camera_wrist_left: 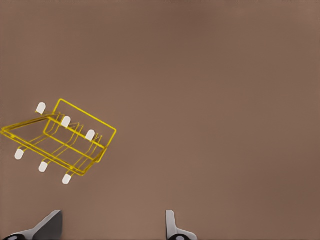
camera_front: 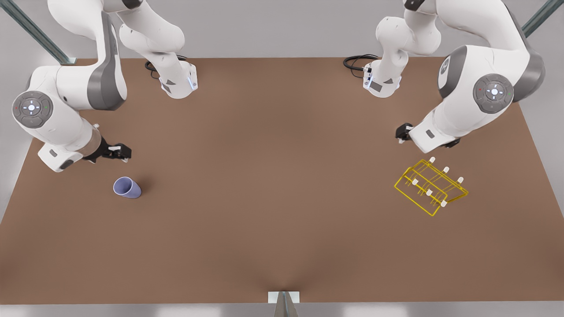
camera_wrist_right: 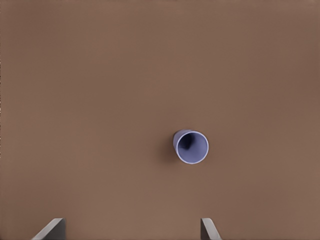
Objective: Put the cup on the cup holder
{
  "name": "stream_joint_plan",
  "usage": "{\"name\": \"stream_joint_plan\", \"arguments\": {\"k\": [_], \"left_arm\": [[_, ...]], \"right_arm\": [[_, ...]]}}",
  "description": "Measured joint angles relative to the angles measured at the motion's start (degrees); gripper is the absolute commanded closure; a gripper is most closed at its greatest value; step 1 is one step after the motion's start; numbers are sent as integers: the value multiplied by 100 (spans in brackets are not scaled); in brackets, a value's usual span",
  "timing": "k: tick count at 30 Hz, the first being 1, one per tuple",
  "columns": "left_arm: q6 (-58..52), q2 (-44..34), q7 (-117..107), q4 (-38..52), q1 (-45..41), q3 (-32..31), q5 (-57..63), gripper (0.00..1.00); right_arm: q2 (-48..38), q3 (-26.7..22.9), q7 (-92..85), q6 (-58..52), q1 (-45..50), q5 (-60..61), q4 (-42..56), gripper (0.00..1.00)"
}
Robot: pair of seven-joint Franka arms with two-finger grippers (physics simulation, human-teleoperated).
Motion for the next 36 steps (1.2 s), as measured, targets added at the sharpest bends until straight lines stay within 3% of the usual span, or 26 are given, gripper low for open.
{"name": "stream_joint_plan", "arguments": {"k": [6,9,13,15,18,20,36], "left_arm": [[383,267,10,-38,-17,22,64,0],[467,354,15,-39,-98,22,120,0],[524,376,22,-39,-116,22,150,0],[533,388,25,-40,-108,24,156,0],[512,392,28,-41,-110,25,161,0],[502,408,30,-44,-106,24,162,0],[313,411,32,-83,-114,23,164,0]], "right_arm": [[1007,42,25,366,175,-1,-145,0],[1237,46,60,857,269,-16,-635,0],[1497,47,46,1405,88,-151,-437,0],[1501,99,23,1776,-271,-172,-898,0],[1493,1010,-50,2569,-1461,-186,-1791,0],[1492,1236,-96,2997,-1727,-192,-2007,0],[1184,1361,-465,4211,-2408,-207,-3048,0]]}}
